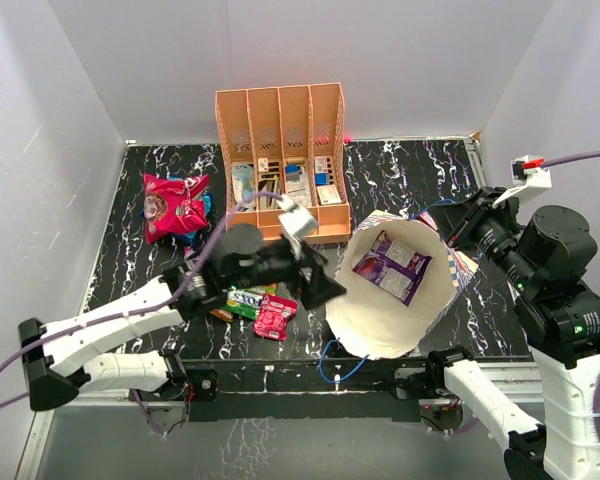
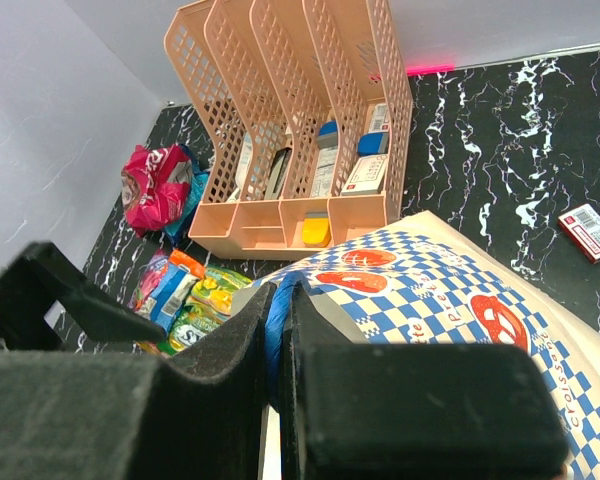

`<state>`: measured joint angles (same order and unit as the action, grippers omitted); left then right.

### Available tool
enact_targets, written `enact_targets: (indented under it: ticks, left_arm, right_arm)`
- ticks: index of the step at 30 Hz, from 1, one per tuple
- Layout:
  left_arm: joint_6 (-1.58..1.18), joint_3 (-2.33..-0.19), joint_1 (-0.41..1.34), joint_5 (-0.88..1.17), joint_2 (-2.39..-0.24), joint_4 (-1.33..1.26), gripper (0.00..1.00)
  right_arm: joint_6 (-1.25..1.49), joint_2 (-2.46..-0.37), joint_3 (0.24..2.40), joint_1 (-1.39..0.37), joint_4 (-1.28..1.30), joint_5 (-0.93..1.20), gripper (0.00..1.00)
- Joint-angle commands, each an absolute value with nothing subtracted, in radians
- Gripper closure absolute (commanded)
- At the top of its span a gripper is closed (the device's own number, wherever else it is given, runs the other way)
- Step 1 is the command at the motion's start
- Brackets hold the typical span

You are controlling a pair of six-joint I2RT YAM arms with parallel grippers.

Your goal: Take the snacks out of the paper bag

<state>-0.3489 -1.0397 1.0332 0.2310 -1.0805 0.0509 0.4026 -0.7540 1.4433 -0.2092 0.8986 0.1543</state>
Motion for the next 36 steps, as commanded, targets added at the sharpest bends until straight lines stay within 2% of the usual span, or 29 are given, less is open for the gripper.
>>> enact_targets:
  ticks: [1, 6, 12, 14, 16, 20, 25, 32, 36]
  left_arm:
    - [-0.181, -1.132, 1.217, 0.09, -1.195, 0.024, 0.18]
    - [-0.105, -1.203, 1.29, -0.059, -1.373, -0.015, 0.24]
    - [0.014, -1.316, 1.307, -0.218, -1.593, -0.058, 0.38]
    - [0.099, -1.314, 1.307, -0.223, -1.641, -0.114, 0.43]
    - [0.237, -1.274, 1.307, -0.162, -1.67, -0.201, 0.43]
    - [0.507, -1.196, 1.285, 0.009, -1.698, -0.329, 0.35]
    - [0.633, -1.303, 1.225, 0.162, -1.828, -0.223, 0.22]
    - [0.752, -1.358, 1.222, 0.097, -1.956, -0.317, 0.02]
    - [0.84, -1.418, 1.22, 0.015, -2.041, -0.332, 0.02]
  right_arm:
    - [0.42, -0.754, 1.46, -0.209, 0.85, 0.169, 0.92]
    - [0.422, -0.761, 1.479, -0.209, 0.85, 0.173, 0.92]
    - [0.42, -0.77, 1.502, -0.208, 0.864, 0.17, 0.92]
    - [0.422, -0.775, 1.507, -0.209, 0.865, 0.177, 0.92]
    - [0.42, -0.782, 1.516, -0.208, 0.87, 0.182, 0.92]
    - [0.414, -0.797, 1.535, -0.209, 0.89, 0.184, 0.92]
    - [0.417, -0.801, 1.539, -0.209, 0.901, 0.189, 0.92]
    - [0.414, -0.818, 1.558, -0.209, 0.924, 0.19, 0.92]
    - [0.416, -0.826, 1.557, -0.209, 0.927, 0.201, 0.92]
